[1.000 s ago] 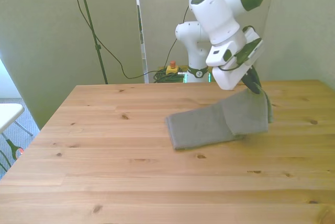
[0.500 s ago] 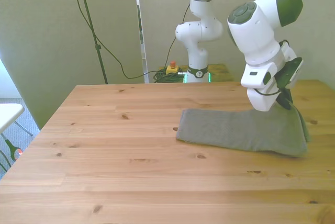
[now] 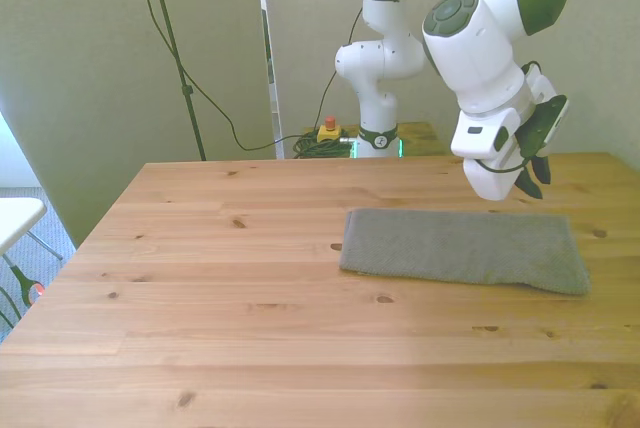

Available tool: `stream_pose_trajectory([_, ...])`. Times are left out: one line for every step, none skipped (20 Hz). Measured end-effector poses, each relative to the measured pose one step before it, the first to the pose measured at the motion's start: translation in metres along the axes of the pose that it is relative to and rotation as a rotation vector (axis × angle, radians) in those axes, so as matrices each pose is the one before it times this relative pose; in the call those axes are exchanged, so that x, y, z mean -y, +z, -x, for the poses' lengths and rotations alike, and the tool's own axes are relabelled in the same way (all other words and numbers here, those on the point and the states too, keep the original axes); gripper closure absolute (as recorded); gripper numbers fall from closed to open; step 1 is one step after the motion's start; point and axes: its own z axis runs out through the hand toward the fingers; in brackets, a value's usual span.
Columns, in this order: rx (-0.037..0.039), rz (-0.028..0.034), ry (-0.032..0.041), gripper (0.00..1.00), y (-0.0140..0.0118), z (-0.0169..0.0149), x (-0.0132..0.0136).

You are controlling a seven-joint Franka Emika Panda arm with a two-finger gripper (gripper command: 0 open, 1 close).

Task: Unfold the towel

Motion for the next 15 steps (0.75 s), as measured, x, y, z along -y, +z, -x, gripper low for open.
stream_pose_trajectory([-0.03441, 0.03494, 0.02390, 0.00, -0.00650, -0.00100, -0.00529])
stream_pose_trajectory([-0.03597, 0.03364, 0.02436, 0.00, -0.00496, -0.00180, -0.00966])
stream_pose_trajectory([-0.03109, 0.02794, 0.02765, 0.00, -0.00428, -0.00197, -0.01238])
stream_pose_trajectory([-0.02635, 0.02614, 0.03566, 0.00, -0.00331, -0.00289, -0.01447])
stream_pose_trajectory([-0.02495, 0.02279, 0.03670, 0.00, -0.00358, -0.00142, -0.01380])
stream_pose_trajectory([-0.02318, 0.02116, 0.03809, 0.00, -0.00333, 0.00071, -0.01071])
stream_pose_trajectory([-0.02211, 0.01956, 0.03670, 0.00, -0.00390, 0.00456, -0.00774])
stream_pose_trajectory([-0.02402, 0.01592, 0.03684, 0.00, -0.00574, 0.00897, -0.00476])
stream_pose_trajectory([-0.02296, 0.01802, 0.03630, 0.00, -0.00631, 0.01163, -0.00319])
stream_pose_trajectory([-0.02223, 0.01947, 0.03589, 0.00, -0.00685, 0.01477, -0.00200])
stream_pose_trajectory([-0.02122, 0.02202, 0.03750, 0.00, -0.00676, 0.01709, -0.00248])
stream_pose_trajectory([-0.01843, 0.02459, 0.03272, 0.00, -0.00481, 0.01814, -0.00290])
stream_pose_trajectory([-0.01675, 0.03169, 0.03275, 0.00, -0.00279, 0.02016, -0.00392])
stream_pose_trajectory([-0.01978, 0.03638, 0.03381, 0.00, -0.00166, 0.02104, -0.00525])
stream_pose_trajectory([-0.02158, 0.03696, 0.03047, 0.00, -0.00223, 0.01901, -0.00467])
